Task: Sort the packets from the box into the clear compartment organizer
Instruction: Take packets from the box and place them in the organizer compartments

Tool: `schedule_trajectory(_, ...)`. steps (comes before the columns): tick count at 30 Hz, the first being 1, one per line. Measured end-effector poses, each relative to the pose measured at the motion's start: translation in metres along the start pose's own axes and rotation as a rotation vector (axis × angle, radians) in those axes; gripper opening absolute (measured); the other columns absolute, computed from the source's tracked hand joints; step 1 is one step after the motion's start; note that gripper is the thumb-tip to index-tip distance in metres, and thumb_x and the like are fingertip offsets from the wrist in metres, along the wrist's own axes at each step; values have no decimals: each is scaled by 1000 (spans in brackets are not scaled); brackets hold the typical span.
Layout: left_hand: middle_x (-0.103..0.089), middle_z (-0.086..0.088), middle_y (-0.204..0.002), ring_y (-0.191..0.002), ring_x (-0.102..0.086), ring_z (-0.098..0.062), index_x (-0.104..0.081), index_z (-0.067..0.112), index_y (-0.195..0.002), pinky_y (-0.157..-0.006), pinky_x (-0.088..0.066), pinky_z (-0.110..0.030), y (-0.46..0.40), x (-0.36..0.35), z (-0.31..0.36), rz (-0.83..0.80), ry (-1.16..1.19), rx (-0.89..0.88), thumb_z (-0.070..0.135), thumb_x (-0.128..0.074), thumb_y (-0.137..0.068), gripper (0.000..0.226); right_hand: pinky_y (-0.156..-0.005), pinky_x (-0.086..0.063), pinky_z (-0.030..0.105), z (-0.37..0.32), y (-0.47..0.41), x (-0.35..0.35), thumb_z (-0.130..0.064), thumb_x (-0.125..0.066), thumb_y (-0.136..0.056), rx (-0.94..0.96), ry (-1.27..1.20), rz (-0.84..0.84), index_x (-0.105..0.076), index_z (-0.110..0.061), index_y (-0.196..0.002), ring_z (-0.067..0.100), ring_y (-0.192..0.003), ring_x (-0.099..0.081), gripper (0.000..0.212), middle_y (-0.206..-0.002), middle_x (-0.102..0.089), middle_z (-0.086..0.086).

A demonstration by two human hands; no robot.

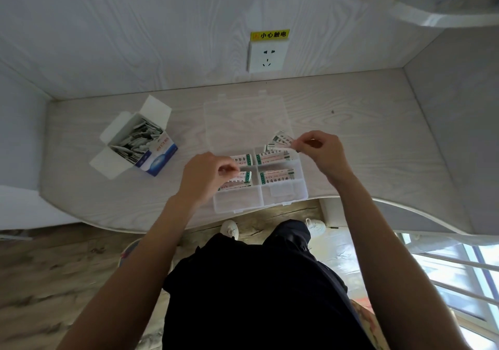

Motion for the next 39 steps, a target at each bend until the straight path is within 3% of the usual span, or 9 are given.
schedule_trajectory(3,-70,10,-79,-64,-51,-5,-71,25,-98,-73,-40,-19,-7,-7,6,-45,-109,-38,31,-66,-84,16,-77,-52,23,2,-10,-10,-8,-74,-77,88,185,-55,-60,-23,-81,15,-87,-64,20,-91,-66,-3)
schedule_trajectory(5,-70,8,-80,-68,-49,-6,-71,25,-101,-81,-38,-25,-6,-11,7,-56,-144,-36,32,-65,-85,19,-74,-49,14,0,-13,-14,-7,-71,-80,167,293,-61,-58,-21,-87,14,-88,-61,20,-97,-61,-4)
schedule_trajectory(7,-71,8,-83,-71,-46,-8,-71,26,-102,-80,-34,-26,-4,-14,6,-34,-169,-31,32,-65,-85,19,-72,-47,8,-3,-15,-19,-6,-68,-81,212,332,-84,-61,-20,-93,11,-87,-60,19,-98,-60,-5)
schedule_trajectory(12,-70,6,-84,-77,-41,-13,-75,24,-91,-72,-28,-27,4,-13,8,76,-293,-69,34,-70,-78,17,-78,-42,13,-3,-16,-33,-6,-62,-86,280,515,-171,-66,-16,-103,5,-87,-56,20,-99,-67,-3)
schedule_trajectory(16,-64,0,-85,-80,-51,-21,-75,21,-90,-72,-37,-31,5,-12,6,96,-354,-38,32,-77,-72,21,-84,-46,29,-5,-13,-40,-17,-58,-91,354,697,-191,-66,-19,-104,12,-91,-57,16,-101,-67,-1)
schedule_trajectory(23,-61,-1,-89,-86,-50,-20,-73,19,-97,-77,-37,-32,8,-18,3,70,-375,-2,40,-66,-82,27,-90,-39,31,-14,-8,-51,-32,-46,-97,418,1026,-215,-60,-25,-118,20,-102,-57,26,-111,-67,-1)
schedule_trajectory(33,-61,0,-89,-86,-53,-20,-73,20,-93,-77,-39,-32,10,-19,-2,94,-340,-10,42,-69,-79,27,-78,-45,33,-16,-10,-69,-29,-41,-98,338,1171,-271,-58,-25,-119,22,-97,-61,26,-109,-65,-1)
schedule_trajectory(39,-60,1,-80,-77,-54,-19,-73,18,-86,-70,-39,-30,13,-19,-2,152,-297,-44,40,-73,-75,25,-82,-47,33,-19,-5,-74,-24,-43,-98,326,1085,-309,-60,-22,-119,20,-99,-60,28,-111,-64,-1)
Point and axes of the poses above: each hand's wrist, its own y-axis away from the middle knuckle, its own x-axis out of the back of the hand, z = x × y, the point moved 6 cm from there along -y, towards the middle knuckle
